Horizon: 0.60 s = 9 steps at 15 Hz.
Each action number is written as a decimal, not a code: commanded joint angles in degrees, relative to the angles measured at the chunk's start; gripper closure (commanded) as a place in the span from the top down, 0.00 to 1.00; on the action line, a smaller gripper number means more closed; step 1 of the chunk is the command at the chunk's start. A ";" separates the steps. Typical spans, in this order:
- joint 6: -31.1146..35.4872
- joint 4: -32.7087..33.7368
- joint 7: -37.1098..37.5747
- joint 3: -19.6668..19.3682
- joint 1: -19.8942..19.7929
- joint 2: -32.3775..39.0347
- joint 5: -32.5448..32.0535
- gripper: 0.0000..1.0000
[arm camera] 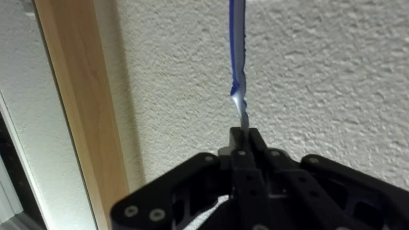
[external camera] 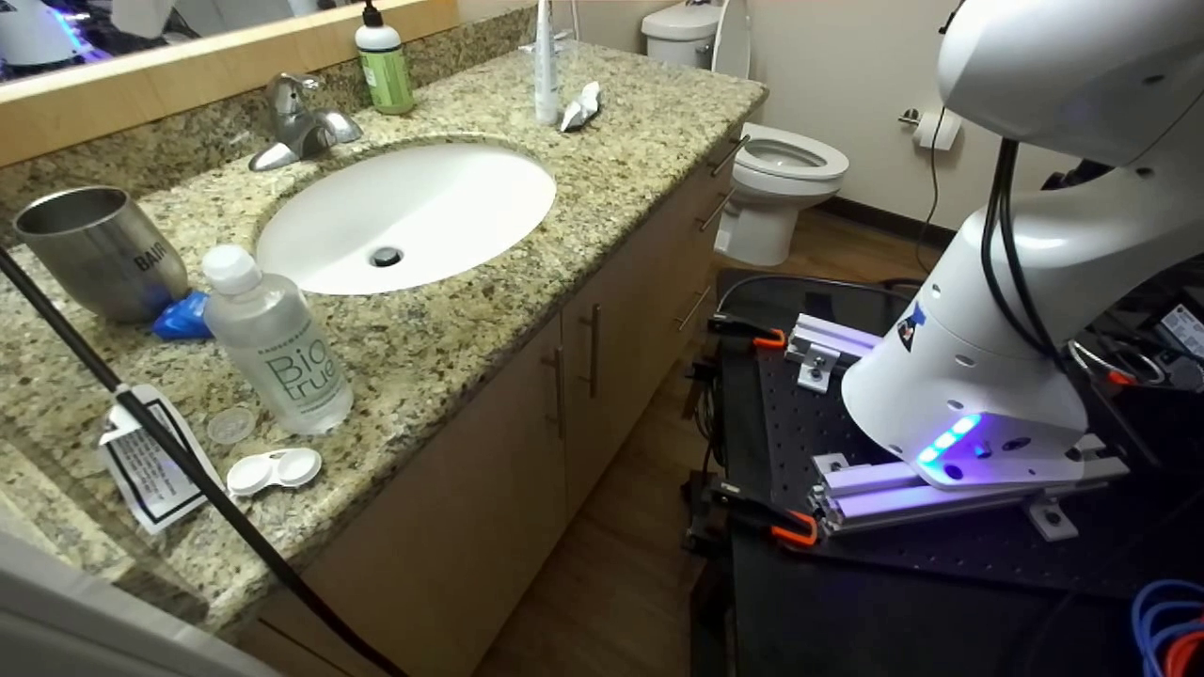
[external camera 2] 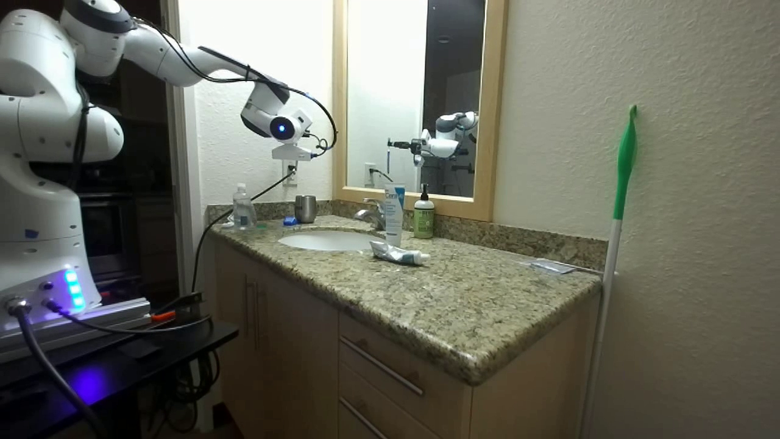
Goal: Pick the toothbrush and put it in the cup
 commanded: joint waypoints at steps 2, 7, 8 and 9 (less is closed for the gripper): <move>0.62 -3.19 3.01 -0.48 1.17 -8.38 -1.48 0.01; -0.77 -3.80 3.84 -1.40 2.14 -10.40 -0.12 0.01; -0.29 -3.48 3.15 -1.21 1.53 -11.00 1.62 0.01; -0.23 -3.09 2.90 -0.96 0.77 -11.32 3.09 0.01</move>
